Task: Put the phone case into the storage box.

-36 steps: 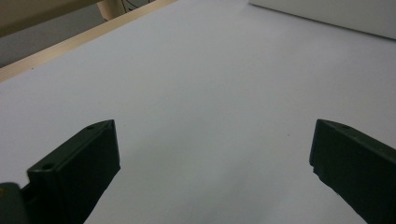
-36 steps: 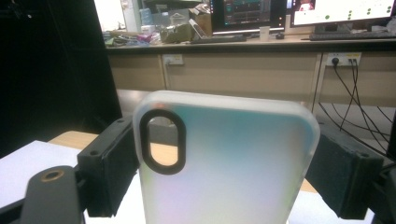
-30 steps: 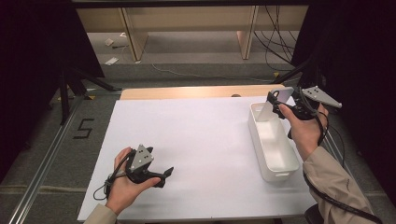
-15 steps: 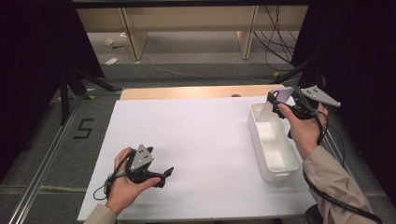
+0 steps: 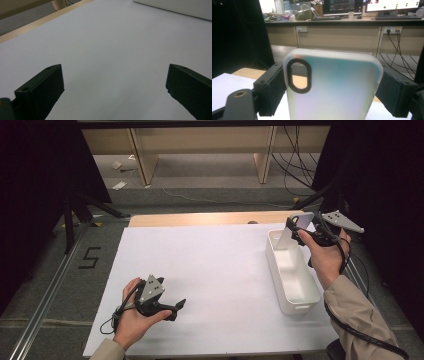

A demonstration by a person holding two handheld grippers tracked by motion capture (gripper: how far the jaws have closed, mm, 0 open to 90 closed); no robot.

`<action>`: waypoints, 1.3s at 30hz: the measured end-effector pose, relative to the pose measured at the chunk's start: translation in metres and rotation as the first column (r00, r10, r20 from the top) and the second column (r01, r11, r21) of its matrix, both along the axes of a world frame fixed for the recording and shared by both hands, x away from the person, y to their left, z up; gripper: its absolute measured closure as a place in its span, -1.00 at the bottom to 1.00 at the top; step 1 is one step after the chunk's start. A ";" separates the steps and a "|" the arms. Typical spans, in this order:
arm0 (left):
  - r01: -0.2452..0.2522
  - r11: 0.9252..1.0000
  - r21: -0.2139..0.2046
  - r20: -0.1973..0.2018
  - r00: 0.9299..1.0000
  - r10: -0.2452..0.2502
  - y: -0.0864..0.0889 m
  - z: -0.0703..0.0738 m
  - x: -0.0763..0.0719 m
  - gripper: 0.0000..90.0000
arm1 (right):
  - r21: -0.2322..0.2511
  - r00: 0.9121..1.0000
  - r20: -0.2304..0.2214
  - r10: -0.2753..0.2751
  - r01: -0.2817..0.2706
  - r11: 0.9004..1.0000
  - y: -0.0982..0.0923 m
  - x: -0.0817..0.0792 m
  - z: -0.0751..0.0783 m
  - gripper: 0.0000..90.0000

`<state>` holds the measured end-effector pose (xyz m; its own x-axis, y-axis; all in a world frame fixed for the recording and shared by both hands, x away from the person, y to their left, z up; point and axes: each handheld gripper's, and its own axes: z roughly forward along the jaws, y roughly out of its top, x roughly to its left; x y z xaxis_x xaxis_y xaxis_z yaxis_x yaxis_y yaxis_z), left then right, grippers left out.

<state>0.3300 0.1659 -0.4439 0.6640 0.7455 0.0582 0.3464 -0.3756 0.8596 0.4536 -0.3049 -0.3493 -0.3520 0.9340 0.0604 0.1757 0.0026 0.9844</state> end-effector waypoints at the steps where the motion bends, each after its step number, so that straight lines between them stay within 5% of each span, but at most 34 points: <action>1: 0.000 1.000 0.000 0.000 1.000 0.000 0.000 0.000 0.000 -0.98 | 0.000 1.000 0.001 -0.001 0.001 1.000 0.000 0.000 0.000 -0.60; 39: 0.000 1.000 0.001 -0.003 1.000 0.000 -0.001 -0.001 0.001 -0.98 | -0.017 1.000 -0.001 -0.013 0.013 1.000 0.002 0.015 -0.004 -0.60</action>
<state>0.3305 0.1653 -0.4447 0.6641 0.7455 0.0566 0.3490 -0.3761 0.8583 0.4686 -0.3026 -0.3529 -0.3401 0.9393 0.0453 0.1770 0.0166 0.9841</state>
